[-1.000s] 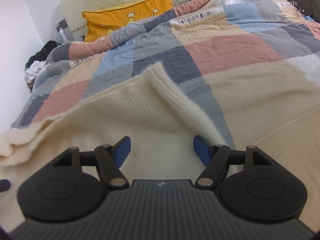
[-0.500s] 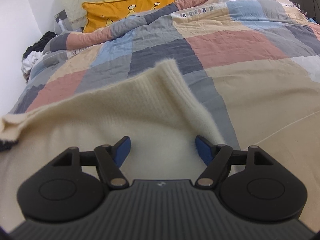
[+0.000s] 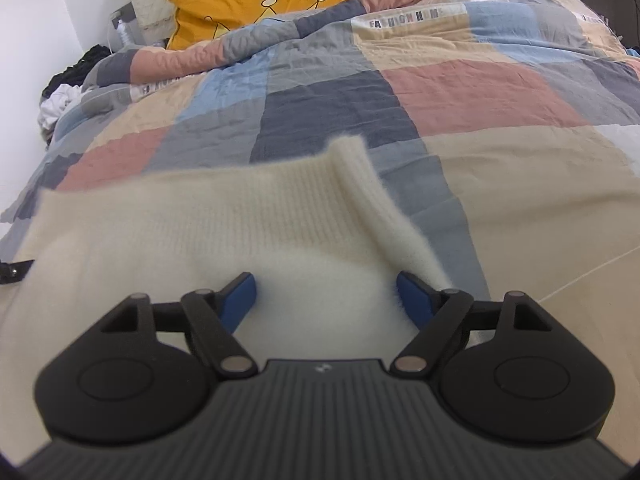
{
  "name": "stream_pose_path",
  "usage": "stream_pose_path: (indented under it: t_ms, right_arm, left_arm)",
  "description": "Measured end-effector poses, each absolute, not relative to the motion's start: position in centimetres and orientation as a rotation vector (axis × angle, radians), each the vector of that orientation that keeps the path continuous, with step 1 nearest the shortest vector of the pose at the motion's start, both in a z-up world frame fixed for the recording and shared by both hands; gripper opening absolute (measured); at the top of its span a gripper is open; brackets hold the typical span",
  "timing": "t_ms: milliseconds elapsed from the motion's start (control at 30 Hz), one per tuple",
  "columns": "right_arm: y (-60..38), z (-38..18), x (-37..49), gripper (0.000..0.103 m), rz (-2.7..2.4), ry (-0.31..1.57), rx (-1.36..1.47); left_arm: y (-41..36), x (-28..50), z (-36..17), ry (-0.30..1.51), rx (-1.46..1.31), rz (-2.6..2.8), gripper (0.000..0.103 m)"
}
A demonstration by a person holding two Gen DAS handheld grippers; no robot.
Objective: Fold large clothes
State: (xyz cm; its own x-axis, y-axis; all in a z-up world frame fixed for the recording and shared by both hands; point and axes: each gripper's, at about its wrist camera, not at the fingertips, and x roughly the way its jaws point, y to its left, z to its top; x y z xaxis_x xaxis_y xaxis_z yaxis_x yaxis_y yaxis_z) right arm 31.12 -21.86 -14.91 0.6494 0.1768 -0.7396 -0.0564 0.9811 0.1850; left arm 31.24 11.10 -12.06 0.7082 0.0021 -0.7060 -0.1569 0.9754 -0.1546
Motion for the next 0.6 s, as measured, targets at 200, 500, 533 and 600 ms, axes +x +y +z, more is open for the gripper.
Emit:
stream_pose_path:
  t_ms: [200,500,533,600]
  right_arm:
    - [-21.5,-13.7,29.8,0.080,0.132,0.828,0.129]
    - [-20.7,-10.3,23.2,0.078,0.196,0.780,0.107]
    - [-20.7,-9.9,22.4,0.078,0.203,0.780,0.109]
    - [-20.4,-9.3,20.6,0.078,0.230,0.772,0.077]
  left_arm:
    - [9.0,27.1,-9.7,0.757,-0.159,0.095,0.075]
    - [6.7,17.9,-7.5,0.723,-0.163,0.060,0.077]
    - [6.6,16.8,-7.2,0.711,-0.158,0.070,0.077]
    - [6.5,15.0,-6.7,0.694,-0.171,0.078,0.077]
